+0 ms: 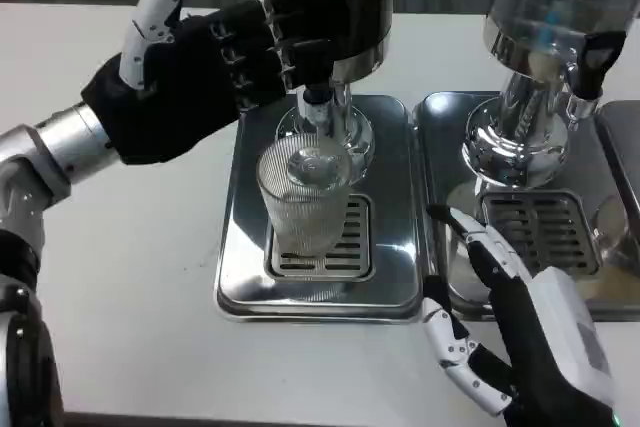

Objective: Grasp the cup under the faucet to collect the drink, then remove the cup.

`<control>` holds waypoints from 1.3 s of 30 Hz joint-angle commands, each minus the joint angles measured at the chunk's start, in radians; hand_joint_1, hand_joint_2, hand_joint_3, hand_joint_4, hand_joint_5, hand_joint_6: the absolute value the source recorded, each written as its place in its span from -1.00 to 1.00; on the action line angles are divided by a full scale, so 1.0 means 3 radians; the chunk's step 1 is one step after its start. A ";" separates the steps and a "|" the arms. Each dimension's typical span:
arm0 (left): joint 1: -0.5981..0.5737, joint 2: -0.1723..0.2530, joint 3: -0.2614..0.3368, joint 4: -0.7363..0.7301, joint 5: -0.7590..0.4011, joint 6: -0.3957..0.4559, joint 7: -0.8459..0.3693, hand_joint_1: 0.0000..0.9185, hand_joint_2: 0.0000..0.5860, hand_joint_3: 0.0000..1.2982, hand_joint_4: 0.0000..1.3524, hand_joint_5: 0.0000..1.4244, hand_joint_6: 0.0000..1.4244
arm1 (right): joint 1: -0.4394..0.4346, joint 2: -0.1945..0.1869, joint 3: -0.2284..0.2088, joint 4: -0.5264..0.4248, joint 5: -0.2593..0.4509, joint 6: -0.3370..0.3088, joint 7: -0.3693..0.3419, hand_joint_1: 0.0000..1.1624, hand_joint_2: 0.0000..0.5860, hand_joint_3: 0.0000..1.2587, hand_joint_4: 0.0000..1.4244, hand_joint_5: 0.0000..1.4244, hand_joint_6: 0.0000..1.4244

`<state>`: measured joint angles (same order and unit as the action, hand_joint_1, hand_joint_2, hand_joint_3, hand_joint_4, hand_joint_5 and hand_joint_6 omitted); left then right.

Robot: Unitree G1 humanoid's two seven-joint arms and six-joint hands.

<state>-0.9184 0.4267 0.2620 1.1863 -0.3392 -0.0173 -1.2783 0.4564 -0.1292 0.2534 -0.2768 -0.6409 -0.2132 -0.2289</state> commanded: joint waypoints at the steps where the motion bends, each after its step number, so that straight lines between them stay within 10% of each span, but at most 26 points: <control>1: -0.0120 -0.0060 -0.0023 0.0017 0.0058 -0.0027 0.0020 -1.00 -0.46 -0.69 -0.85 -0.82 -0.90 | 0.0017 0.0011 0.0004 0.0016 0.0027 -0.0018 -0.0049 -0.20 0.78 -0.73 -0.82 -0.88 -0.72; 39: -0.0079 0.0029 -0.0099 -0.0138 0.0260 -0.0585 -0.0033 -1.00 -0.46 -0.67 -0.82 -0.81 -0.90 | -0.0080 -0.0016 -0.0012 0.0077 0.0129 -0.0011 -0.0023 -0.20 0.78 -0.73 -0.82 -0.87 -0.70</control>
<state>-0.9534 0.4222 0.2354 1.1595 -0.2667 -0.1645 -1.2730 0.4401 -0.1292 0.2551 -0.2666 -0.6151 -0.2132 -0.2395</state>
